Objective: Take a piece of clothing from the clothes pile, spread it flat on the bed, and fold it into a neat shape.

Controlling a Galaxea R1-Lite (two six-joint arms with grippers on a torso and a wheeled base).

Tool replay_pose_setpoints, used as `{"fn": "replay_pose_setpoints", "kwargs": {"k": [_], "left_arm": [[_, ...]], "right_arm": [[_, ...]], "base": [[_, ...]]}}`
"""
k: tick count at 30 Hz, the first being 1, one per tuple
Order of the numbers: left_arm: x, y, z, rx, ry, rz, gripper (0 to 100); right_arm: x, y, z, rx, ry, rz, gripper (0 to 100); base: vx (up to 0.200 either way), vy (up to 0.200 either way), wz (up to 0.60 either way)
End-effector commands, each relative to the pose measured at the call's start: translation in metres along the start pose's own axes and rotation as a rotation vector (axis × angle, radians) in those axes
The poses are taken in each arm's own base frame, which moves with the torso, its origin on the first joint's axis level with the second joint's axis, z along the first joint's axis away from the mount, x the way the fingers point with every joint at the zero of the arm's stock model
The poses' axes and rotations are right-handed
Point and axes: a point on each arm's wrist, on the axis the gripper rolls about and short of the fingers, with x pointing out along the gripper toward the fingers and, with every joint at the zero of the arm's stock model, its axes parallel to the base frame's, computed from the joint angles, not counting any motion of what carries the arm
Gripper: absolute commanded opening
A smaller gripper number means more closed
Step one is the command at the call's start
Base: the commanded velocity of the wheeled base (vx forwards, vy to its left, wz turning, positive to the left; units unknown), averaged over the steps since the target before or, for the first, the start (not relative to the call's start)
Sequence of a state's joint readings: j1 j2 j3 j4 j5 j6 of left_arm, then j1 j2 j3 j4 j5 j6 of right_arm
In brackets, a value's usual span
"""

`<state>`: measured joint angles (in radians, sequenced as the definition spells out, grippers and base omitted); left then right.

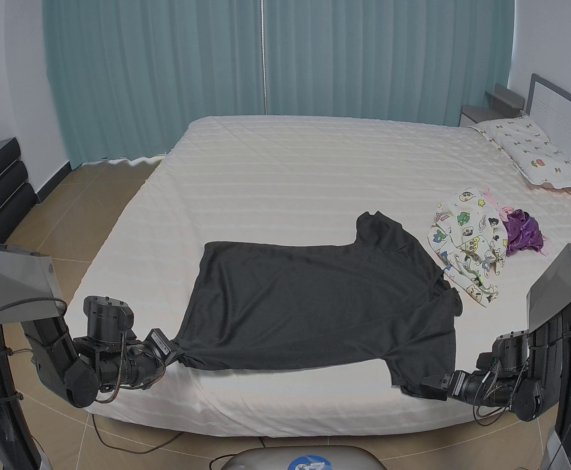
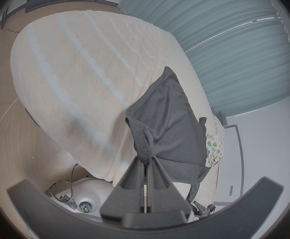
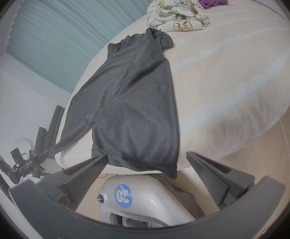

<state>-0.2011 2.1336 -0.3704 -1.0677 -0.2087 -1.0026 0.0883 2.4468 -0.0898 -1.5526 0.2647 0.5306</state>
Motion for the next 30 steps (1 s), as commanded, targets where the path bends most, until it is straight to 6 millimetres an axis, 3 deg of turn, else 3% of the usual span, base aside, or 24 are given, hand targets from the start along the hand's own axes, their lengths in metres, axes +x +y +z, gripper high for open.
{"fn": "replay_pose_setpoints", "kwargs": {"k": [1,3,4,17,18,30], "left_arm": [[0.0,0.0,0.0,-0.001,0.0,0.001,0],[0.0,0.0,0.0,-0.001,-0.001,0.0,0],[0.0,0.0,0.0,-0.001,0.0,0.001,0],[0.0,0.0,0.0,0.0,0.005,0.0,0],[-0.001,0.001,-0.001,0.0,0.006,-0.001,0],[-0.01,0.0,-0.003,0.016,0.003,-0.003,0]], "right_arm": [[0.006,0.003,0.003,-0.016,-0.022,0.014,100],[0.008,0.005,0.003,-0.015,-0.032,0.007,100],[0.008,0.005,0.003,-0.01,-0.034,0.004,0],[-0.017,0.002,0.001,0.054,-0.031,-0.022,0],[-0.026,0.001,-0.001,0.066,-0.022,-0.026,0],[-0.056,0.003,0.007,0.118,-0.008,-0.079,0]], "base": [[0.0,0.0,0.0],[0.0,0.0,0.0],[0.0,0.0,0.0],[0.0,0.0,0.0],[0.0,0.0,0.0],[0.0,0.0,0.0]]}}
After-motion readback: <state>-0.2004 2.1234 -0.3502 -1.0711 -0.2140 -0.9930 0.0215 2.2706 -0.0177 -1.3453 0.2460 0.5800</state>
